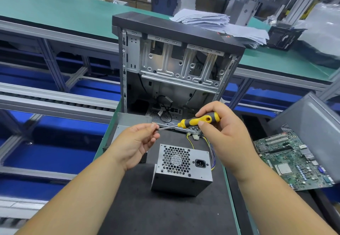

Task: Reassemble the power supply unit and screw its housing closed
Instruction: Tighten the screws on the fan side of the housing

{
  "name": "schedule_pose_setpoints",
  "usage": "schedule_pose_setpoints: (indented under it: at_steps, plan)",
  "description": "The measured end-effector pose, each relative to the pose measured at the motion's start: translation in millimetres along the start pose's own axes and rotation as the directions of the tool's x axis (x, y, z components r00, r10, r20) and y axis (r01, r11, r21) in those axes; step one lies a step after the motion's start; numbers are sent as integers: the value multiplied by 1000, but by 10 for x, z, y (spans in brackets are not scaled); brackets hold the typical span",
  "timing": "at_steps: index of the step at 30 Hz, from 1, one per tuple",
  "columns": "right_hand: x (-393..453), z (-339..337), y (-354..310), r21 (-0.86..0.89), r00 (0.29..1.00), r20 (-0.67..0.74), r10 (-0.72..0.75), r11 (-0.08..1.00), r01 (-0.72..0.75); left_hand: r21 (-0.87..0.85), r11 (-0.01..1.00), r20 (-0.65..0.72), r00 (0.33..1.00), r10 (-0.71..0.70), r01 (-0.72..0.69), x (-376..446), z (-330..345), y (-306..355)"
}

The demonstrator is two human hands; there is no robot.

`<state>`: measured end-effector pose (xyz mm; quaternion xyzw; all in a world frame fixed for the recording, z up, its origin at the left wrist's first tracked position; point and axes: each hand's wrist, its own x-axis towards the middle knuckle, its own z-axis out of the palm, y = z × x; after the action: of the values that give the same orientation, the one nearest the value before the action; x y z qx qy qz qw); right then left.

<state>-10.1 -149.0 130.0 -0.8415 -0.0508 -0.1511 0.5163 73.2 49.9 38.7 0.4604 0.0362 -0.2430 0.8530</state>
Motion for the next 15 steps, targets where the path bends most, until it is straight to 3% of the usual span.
schedule_pose_setpoints:
  at_steps: [7, 11, 15]
  plan:
    - [-24, 7, -14, -155, 997, 33, -67, 985, 71, 92, 996, -28, 1000, -12, 14, 9, 14, -29]
    - [14, 8, 36, -39, 996, -62, 60, 997, -62, -3, 1000, 1, 1000, -7, 7, 9, 19, -15]
    - [39, 6, 75, 70, 989, -125, 77, 995, -69, 18, 998, 28, 998, 54, -54, 29, 39, -50]
